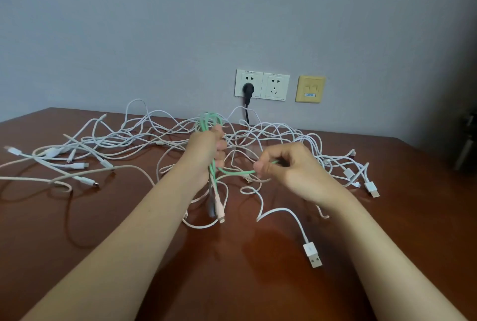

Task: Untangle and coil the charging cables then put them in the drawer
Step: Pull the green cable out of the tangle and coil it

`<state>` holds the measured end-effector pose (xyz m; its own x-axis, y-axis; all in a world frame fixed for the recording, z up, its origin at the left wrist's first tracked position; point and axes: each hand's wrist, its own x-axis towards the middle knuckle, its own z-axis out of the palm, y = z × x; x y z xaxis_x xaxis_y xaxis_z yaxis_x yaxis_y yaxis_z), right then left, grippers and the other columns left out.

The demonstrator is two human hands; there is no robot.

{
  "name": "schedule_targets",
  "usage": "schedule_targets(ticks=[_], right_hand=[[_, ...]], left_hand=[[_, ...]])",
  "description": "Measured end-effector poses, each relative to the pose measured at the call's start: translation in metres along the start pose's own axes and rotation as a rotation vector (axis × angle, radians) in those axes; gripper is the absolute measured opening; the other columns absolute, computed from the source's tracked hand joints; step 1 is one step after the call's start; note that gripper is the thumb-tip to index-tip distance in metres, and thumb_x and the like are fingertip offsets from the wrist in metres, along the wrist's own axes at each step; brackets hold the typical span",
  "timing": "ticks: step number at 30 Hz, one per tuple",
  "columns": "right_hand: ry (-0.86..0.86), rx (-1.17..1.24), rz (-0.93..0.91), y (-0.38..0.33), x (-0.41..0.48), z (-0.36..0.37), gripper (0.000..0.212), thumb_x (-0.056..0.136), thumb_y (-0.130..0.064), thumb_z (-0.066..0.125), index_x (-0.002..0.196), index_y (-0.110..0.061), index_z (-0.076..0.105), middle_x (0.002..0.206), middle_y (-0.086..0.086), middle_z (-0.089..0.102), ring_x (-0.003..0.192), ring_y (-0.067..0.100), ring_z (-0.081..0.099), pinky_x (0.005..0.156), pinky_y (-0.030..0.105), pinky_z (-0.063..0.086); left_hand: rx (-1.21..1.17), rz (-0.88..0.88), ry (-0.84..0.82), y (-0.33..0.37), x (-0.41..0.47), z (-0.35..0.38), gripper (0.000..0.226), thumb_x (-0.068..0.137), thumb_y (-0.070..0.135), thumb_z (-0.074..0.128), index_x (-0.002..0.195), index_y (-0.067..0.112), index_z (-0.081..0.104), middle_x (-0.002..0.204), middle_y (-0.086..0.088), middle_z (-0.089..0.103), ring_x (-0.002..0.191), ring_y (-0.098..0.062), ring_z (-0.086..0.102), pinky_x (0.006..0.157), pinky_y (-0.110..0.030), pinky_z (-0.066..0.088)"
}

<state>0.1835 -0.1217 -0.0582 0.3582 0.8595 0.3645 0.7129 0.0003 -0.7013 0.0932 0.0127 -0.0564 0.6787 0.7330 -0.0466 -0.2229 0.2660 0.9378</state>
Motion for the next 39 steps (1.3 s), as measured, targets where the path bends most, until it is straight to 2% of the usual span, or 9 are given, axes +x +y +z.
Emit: schedule_targets(ticks=[6,12,15,17,19,22,29,32,39], right_hand=[[0.120,0.061,-0.097,-0.003,0.005,0.009,0.025,0.085,-0.014,0.065,0.063,-0.026,0.062,0.048,-0.012,0.051,0.049,0.002,0.040,0.051,0.013,0.032],[0.329,-0.224,-0.090,0.000,0.004,0.007,0.020,0.080,-0.027,0.069,0.073,-0.027,0.050,0.055,-0.010,0.049,0.054,0.006,0.044,0.056,0.024,0.036],[0.338,-0.472,-0.132,-0.001,0.000,0.006,0.014,0.085,-0.030,0.061,0.085,-0.022,0.050,0.063,-0.010,0.047,0.064,0.013,0.040,0.055,0.012,0.028],[0.358,-0.568,-0.184,-0.001,-0.001,0.003,0.010,0.088,-0.027,0.055,0.091,-0.018,0.053,0.070,-0.010,0.046,0.069,0.017,0.040,0.053,0.010,0.023],[0.387,-0.597,-0.224,0.001,-0.001,0.002,0.016,0.091,-0.032,0.048,0.091,-0.017,0.054,0.067,-0.009,0.048,0.067,0.022,0.041,0.051,0.024,0.026],[0.530,-0.658,-0.264,0.010,0.003,-0.004,0.025,0.093,-0.033,0.043,0.084,-0.011,0.052,0.056,0.005,0.056,0.054,0.039,0.051,0.051,0.028,0.027],[0.368,-0.649,-0.190,0.007,0.001,0.003,0.032,0.098,-0.035,0.040,0.070,-0.020,0.037,0.076,0.006,0.054,0.077,0.038,0.054,0.060,0.031,0.027],[0.280,-0.647,-0.068,0.003,0.000,0.005,0.046,0.097,-0.040,0.035,0.055,-0.020,0.029,0.061,0.001,0.041,0.075,0.035,0.048,0.061,0.031,0.024],[0.458,-0.570,0.056,-0.004,0.002,-0.001,0.054,0.098,-0.035,0.036,0.047,-0.017,0.027,0.056,0.008,0.037,0.068,0.030,0.036,0.062,0.032,0.024]], left_hand=[[0.489,0.004,-0.130,-0.023,-0.010,0.019,0.029,0.097,0.015,0.039,0.069,0.014,0.045,0.035,0.004,0.037,0.024,-0.004,0.028,0.034,-0.008,0.020],[0.310,-0.138,-0.377,-0.021,-0.012,0.028,0.061,0.085,0.071,0.011,0.067,0.020,0.040,0.037,0.005,0.035,0.026,-0.003,0.020,0.033,-0.008,0.016],[0.323,-0.139,-0.478,-0.021,-0.015,0.025,0.056,0.071,0.076,0.025,0.068,0.021,0.037,0.041,0.006,0.034,0.029,-0.002,0.021,0.034,-0.012,0.014],[0.328,-0.131,-0.568,-0.019,-0.017,0.020,0.048,0.066,0.066,0.042,0.073,0.019,0.040,0.047,0.007,0.034,0.032,0.000,0.022,0.034,-0.013,0.016],[0.338,-0.116,-0.648,-0.016,-0.022,0.017,0.026,0.081,0.038,0.053,0.074,0.016,0.041,0.053,0.005,0.035,0.034,0.001,0.026,0.036,-0.011,0.020],[0.423,-0.114,-0.694,-0.019,-0.027,0.020,0.022,0.093,-0.003,0.044,0.075,0.011,0.044,0.048,0.007,0.044,0.036,0.001,0.032,0.039,-0.011,0.028],[0.673,-0.067,-0.596,-0.025,-0.031,0.025,0.010,0.087,0.000,0.039,0.082,0.009,0.040,0.070,-0.002,0.045,0.042,-0.005,0.030,0.040,-0.015,0.029],[0.715,-0.036,-0.615,-0.027,-0.032,0.027,0.015,0.087,-0.002,0.033,0.078,0.008,0.040,0.072,-0.001,0.048,0.042,-0.006,0.034,0.045,-0.019,0.033],[0.666,0.043,-0.656,-0.022,-0.033,0.028,0.026,0.090,-0.003,0.037,0.068,0.010,0.043,0.064,0.000,0.048,0.054,-0.005,0.049,0.053,-0.015,0.041]])
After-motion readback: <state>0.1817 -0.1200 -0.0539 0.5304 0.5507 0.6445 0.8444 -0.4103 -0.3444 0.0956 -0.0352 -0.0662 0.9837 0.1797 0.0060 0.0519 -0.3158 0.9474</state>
